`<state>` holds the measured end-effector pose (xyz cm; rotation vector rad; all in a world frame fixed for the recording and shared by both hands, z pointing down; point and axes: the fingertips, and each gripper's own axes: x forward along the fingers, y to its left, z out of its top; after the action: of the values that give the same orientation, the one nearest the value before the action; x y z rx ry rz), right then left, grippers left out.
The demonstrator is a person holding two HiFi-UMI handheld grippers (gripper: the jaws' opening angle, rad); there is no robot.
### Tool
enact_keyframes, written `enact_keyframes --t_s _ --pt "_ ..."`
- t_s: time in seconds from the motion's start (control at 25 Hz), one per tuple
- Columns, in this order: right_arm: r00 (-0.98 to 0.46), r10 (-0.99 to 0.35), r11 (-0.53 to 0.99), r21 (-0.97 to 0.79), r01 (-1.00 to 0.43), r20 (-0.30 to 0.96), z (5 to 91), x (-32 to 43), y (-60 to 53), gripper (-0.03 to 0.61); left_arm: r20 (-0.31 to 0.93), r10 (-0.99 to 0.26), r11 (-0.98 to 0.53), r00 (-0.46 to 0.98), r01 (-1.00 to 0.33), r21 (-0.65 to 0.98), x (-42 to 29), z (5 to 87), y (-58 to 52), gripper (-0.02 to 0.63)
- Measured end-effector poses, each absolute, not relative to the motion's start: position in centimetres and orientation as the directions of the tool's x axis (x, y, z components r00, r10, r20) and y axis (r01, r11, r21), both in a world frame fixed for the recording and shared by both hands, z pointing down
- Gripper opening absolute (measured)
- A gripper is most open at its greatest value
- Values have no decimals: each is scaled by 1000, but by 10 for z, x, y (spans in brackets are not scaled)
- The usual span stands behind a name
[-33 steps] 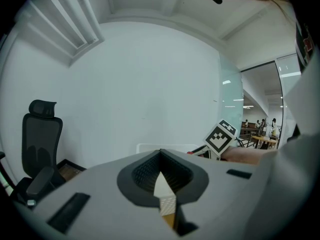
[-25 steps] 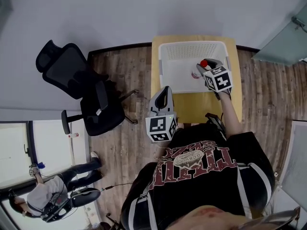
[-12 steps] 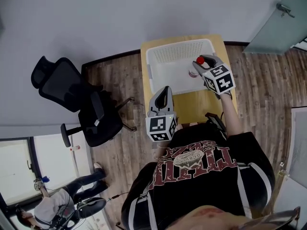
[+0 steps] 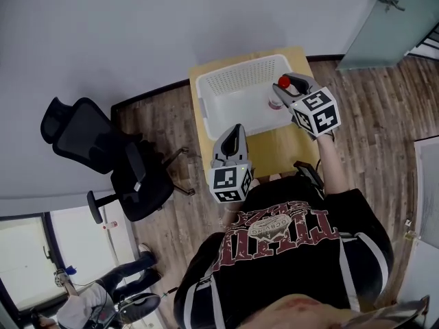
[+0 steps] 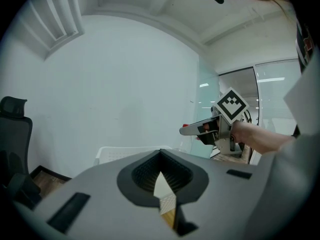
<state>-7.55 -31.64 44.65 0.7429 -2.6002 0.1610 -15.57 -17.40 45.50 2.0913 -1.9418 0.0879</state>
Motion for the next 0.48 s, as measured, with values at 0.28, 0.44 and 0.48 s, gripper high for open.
enact_keyframes --t_s 0.28,0.44,0.48 --pt "-768 -510 836 14 -548 387 422 -58 -311 166 227 -966 -88 125 -982 166 -144 452 -177 28" --pt "-780 -520 833 6 -553 349 404 -50 -306 166 227 -963 -110 146 -980 166 -137 451 -177 28" --pt "-781 -523 832 7 -555 342 400 -48 -306 166 227 -962 -115 151 -980 165 -136 451 -177 28"
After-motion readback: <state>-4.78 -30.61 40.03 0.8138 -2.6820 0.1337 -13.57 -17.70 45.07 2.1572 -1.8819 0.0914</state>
